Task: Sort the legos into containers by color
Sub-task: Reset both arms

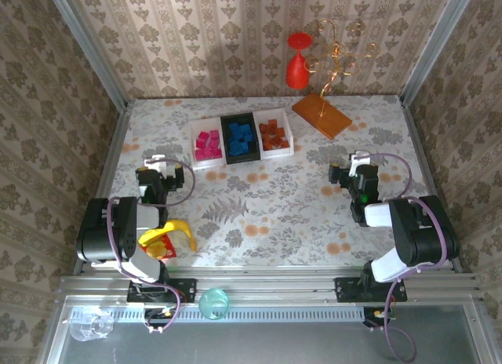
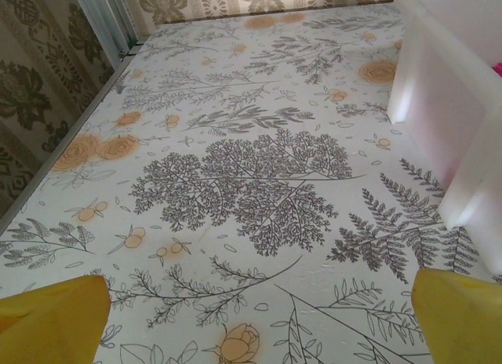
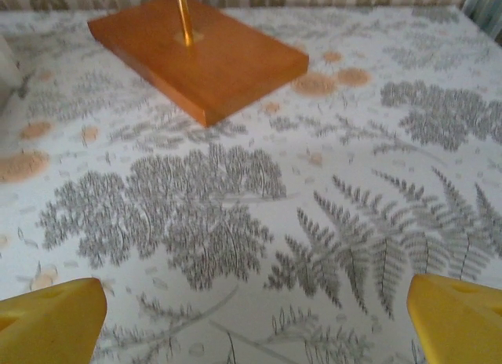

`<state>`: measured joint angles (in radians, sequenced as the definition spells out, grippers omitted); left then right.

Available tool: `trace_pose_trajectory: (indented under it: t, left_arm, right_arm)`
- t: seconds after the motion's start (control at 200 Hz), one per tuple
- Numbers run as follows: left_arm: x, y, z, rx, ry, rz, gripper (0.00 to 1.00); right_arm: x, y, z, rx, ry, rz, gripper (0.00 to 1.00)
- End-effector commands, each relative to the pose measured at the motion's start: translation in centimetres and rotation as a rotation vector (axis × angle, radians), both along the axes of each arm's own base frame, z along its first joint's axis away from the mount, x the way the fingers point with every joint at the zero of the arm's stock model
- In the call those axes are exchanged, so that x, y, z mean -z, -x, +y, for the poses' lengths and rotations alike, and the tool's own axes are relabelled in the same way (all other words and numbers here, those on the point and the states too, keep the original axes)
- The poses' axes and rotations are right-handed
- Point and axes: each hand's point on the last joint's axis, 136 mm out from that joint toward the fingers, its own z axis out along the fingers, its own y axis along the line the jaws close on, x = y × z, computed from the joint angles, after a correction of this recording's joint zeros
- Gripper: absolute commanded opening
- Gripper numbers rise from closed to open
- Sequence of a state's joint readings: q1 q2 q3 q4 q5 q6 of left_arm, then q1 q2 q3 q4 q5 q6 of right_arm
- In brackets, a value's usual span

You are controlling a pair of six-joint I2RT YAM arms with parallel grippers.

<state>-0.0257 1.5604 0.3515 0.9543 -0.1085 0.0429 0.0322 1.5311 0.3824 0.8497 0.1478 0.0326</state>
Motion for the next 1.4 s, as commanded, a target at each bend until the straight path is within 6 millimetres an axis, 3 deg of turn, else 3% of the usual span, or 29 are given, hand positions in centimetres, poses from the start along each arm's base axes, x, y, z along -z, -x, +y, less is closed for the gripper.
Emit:
trace_pose_trajectory:
  t: [0.0,1.395]
  left_arm:
    - [-0.97,-0.66,0.01,-0.005,-0.008,-0.026,1.0]
    - [-1.03,-0.76,-0.17,-0.003,-0.021,-0.025,1.0]
  right_arm:
    - [-1.22,-0.73,0.01,-0.002,-0.017,-0.037,1.0]
    - [-1.19,-0.73,0.05,-0.001,-0.014,-0.035,1.0]
